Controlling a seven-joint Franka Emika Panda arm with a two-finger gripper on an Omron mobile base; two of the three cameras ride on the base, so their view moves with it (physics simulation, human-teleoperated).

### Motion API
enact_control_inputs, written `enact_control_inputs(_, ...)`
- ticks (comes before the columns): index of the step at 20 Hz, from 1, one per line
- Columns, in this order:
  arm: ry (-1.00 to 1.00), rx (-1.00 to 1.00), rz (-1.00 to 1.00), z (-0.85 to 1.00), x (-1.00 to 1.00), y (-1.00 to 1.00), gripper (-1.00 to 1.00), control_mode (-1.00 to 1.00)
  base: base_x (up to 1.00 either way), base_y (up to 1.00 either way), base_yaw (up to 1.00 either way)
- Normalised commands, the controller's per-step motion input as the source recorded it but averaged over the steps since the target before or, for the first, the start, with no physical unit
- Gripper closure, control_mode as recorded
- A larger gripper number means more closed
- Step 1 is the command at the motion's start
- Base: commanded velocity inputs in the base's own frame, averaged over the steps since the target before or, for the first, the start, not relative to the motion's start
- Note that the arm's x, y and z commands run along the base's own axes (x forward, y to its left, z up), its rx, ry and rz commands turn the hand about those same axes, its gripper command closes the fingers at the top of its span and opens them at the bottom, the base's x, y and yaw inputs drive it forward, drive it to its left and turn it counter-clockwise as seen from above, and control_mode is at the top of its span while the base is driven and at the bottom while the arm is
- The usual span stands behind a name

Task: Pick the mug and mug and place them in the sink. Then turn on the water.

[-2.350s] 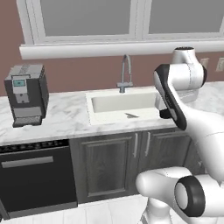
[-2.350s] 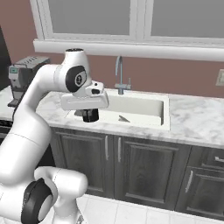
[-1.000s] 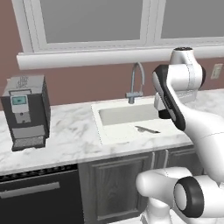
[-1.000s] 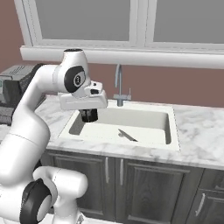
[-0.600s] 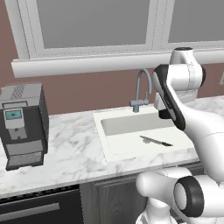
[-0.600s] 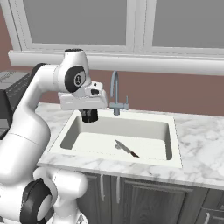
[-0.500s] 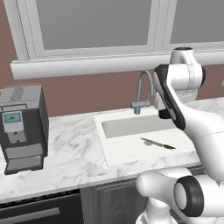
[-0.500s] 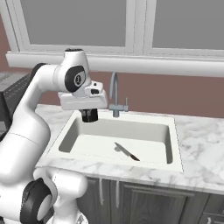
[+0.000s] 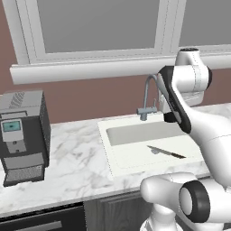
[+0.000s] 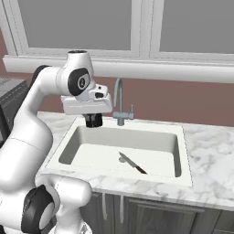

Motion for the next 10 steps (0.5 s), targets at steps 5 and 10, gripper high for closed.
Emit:
enact_control_inputs(5, 0.00, 0.00, 0.00, 0.00, 0.00, 0.00, 1.00, 1.00, 0.10, 0.08, 0.00)
enact_control_inputs(10, 0.00, 0.00, 0.00, 0.00, 0.00, 0.00, 1.00, -1.00, 0.00, 0.01, 0.00)
